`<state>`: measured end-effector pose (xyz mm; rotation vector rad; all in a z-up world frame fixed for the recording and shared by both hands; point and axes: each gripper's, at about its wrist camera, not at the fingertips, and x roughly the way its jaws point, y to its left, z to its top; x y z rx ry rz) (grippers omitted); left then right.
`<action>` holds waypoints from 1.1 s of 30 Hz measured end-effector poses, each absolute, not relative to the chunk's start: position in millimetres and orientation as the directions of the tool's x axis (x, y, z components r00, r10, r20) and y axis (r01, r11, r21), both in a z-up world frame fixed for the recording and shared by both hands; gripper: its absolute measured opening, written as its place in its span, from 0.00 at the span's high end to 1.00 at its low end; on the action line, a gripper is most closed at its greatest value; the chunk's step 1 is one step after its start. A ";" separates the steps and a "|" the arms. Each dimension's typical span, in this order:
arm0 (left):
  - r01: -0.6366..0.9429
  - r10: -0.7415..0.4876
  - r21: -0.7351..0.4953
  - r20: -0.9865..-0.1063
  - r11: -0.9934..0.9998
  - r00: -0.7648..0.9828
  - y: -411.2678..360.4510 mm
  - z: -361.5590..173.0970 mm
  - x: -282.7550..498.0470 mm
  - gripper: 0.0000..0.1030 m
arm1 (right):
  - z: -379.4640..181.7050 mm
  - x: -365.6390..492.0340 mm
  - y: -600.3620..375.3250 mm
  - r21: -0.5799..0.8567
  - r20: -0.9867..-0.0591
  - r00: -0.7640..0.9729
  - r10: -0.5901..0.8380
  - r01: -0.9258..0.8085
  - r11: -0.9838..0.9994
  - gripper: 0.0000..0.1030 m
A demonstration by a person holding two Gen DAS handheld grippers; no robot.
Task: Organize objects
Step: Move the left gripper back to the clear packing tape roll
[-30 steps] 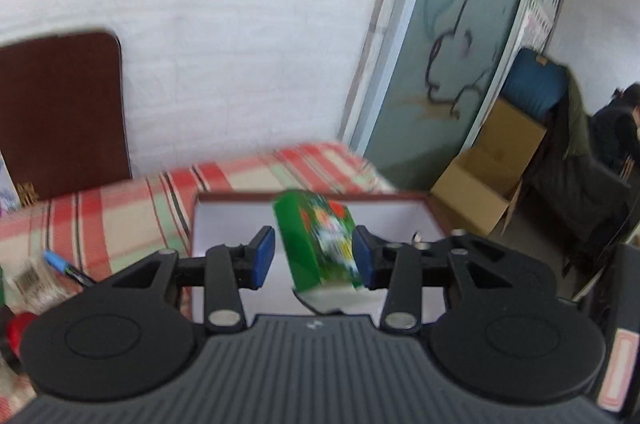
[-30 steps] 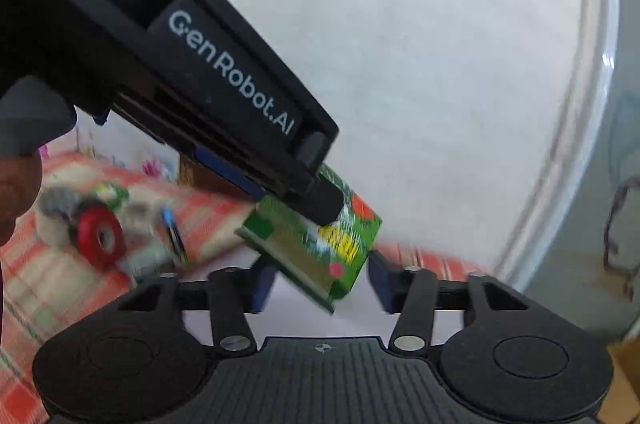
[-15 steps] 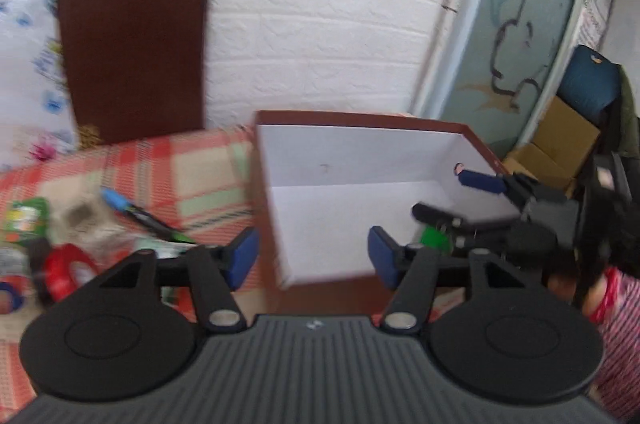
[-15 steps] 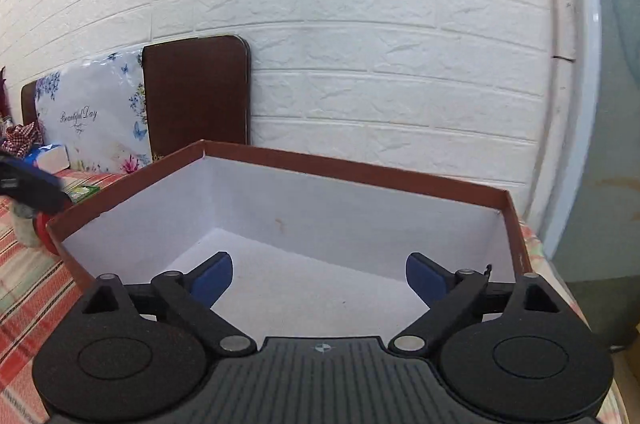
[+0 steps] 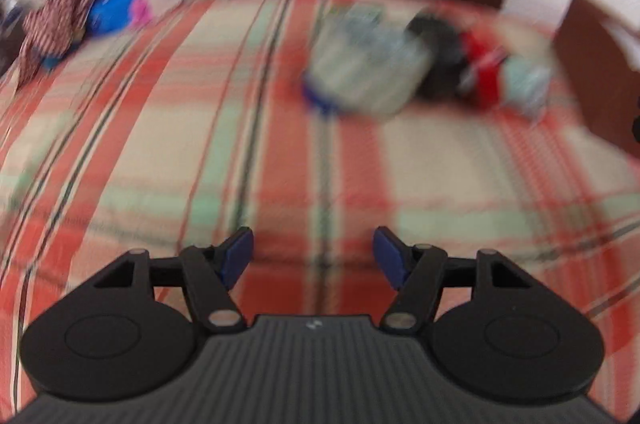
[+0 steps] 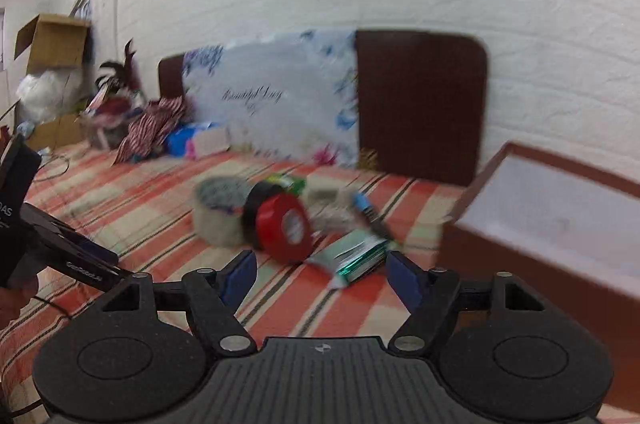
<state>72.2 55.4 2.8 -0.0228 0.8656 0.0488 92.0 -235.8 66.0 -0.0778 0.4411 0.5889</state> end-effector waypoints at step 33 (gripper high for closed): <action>0.156 -0.289 -0.260 -0.623 0.953 0.727 62.5 55.5 36.7 0.26 | 51.0 26.4 -150.5 0.069 -0.517 0.654 0.552 -0.610 0.789 0.23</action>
